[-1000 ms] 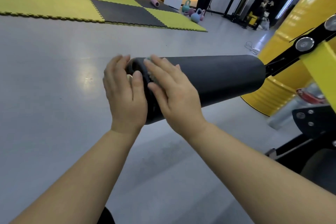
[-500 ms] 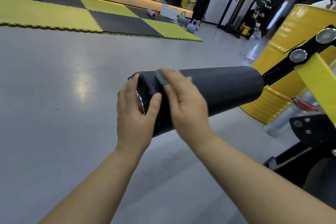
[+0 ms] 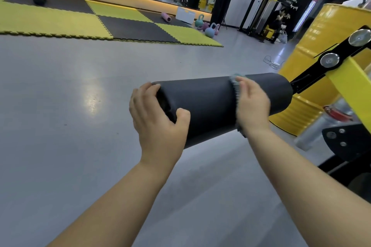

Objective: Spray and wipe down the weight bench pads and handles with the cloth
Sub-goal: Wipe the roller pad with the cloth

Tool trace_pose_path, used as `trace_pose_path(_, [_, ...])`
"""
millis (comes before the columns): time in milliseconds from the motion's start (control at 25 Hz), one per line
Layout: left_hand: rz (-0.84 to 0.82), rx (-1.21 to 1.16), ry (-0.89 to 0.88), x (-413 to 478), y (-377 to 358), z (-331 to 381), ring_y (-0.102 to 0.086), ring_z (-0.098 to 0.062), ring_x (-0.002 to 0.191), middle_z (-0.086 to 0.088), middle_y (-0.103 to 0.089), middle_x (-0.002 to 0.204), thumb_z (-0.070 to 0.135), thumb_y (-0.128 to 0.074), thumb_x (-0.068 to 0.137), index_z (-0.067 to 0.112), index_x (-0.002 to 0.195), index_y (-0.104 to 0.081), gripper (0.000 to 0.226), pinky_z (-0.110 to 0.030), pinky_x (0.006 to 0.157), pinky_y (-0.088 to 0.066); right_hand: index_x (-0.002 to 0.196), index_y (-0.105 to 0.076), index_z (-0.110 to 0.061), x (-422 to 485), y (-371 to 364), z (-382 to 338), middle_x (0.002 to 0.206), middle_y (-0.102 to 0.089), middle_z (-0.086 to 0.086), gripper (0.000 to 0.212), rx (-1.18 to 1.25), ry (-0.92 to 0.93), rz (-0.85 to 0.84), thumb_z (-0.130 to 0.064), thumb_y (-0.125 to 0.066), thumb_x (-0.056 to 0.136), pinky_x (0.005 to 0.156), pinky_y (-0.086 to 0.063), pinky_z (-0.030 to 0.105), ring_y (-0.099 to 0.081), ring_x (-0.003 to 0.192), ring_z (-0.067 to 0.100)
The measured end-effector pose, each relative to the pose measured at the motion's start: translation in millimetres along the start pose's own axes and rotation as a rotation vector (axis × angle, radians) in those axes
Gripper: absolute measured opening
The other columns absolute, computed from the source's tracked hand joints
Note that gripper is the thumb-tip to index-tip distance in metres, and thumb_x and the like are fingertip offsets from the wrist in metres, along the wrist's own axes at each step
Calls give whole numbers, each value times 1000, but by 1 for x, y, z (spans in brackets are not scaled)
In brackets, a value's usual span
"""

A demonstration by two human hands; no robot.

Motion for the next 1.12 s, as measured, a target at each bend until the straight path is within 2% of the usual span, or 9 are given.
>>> trace_pose_path(120, [25, 157, -248, 7, -7, 24, -48, -34, 115, -11, -56, 118, 24, -43, 73, 5, 109, -59, 44, -50, 104, -32, 118, -63, -11, -51, -33, -40, 128, -58, -4, 29, -28, 467, -256, -20, -45, 97, 111, -27, 30, -47, 125, 11])
trace_pose_path(240, [-128, 223, -437, 11, -24, 53, -59, -28, 90, -5, -65, 98, 20, -42, 76, 12, 94, -67, 32, -40, 94, -38, 124, -58, -9, -42, -22, -14, 140, -46, 4, 36, -177, 729, -301, -23, -41, 96, 116, -19, 36, -37, 135, 23])
trace_pose_path(320, [-331, 443, -463, 18, -41, 66, -54, -29, 102, -6, -59, 111, 24, -43, 84, 15, 106, -63, 31, -37, 91, -39, 127, -56, -11, -10, -3, 23, 140, -45, 3, 36, -228, 624, -223, -21, -40, 96, 116, -18, 38, -36, 135, 24])
trace_pose_path(400, [-534, 657, -414, 25, -57, 65, -38, -27, 122, -5, -43, 133, 37, -39, 92, 21, 125, -49, 38, -38, 98, -32, 130, -54, -14, 24, 20, 60, 141, -46, 5, 35, -198, 281, -75, -19, -40, 98, 115, -21, 42, -34, 137, 23])
trace_pose_path(520, [-587, 905, -438, 25, -67, 62, -35, -28, 120, -5, -38, 132, 54, -34, 91, 24, 128, -41, 48, -43, 95, -30, 131, -53, -13, 36, 25, 71, 141, -47, 5, 35, -62, -52, 85, -14, -42, 98, 114, -23, 34, -33, 137, 24])
trace_pose_path(720, [-645, 1051, -392, 26, -90, 63, -24, -30, 119, -6, -24, 130, 72, -42, 77, 31, 130, -29, 68, -53, 93, -30, 132, -51, -13, -10, 4, 36, 143, -41, 0, 37, -133, 547, -272, -15, -42, 97, 117, -16, 33, -28, 139, 19])
trace_pose_path(800, [-654, 1094, -405, 24, -94, 62, -21, -30, 119, -7, -19, 129, 75, -45, 74, 32, 130, -25, 73, -54, 94, -30, 131, -52, -14, 17, 18, 58, 140, -41, 0, 36, -213, 625, -263, -18, -40, 97, 116, -16, 38, -29, 138, 22])
trace_pose_path(1040, [-623, 1108, -433, 30, -109, 71, -31, -28, 107, -7, -28, 116, 80, -46, 70, 29, 121, -31, 74, -41, 74, -29, 138, -45, -20, 105, 66, 154, 144, -44, 3, 39, -194, -216, 130, -20, -33, 101, 106, -28, 28, -36, 135, 24])
trace_pose_path(1120, [-623, 1110, -449, 30, -112, 71, -32, -27, 106, -6, -29, 115, 79, -45, 71, 28, 120, -31, 73, -40, 72, -27, 140, -42, -21, 107, 64, 149, 144, -43, 1, 41, -151, -333, 225, -19, -31, 101, 101, -30, 25, -40, 131, 21])
Point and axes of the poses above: each hand's wrist, its own x-axis towards the middle knuckle, its own y-axis out of the back of the hand, z = x × y, the point moved 4 cm from there along x, towards the middle knuckle
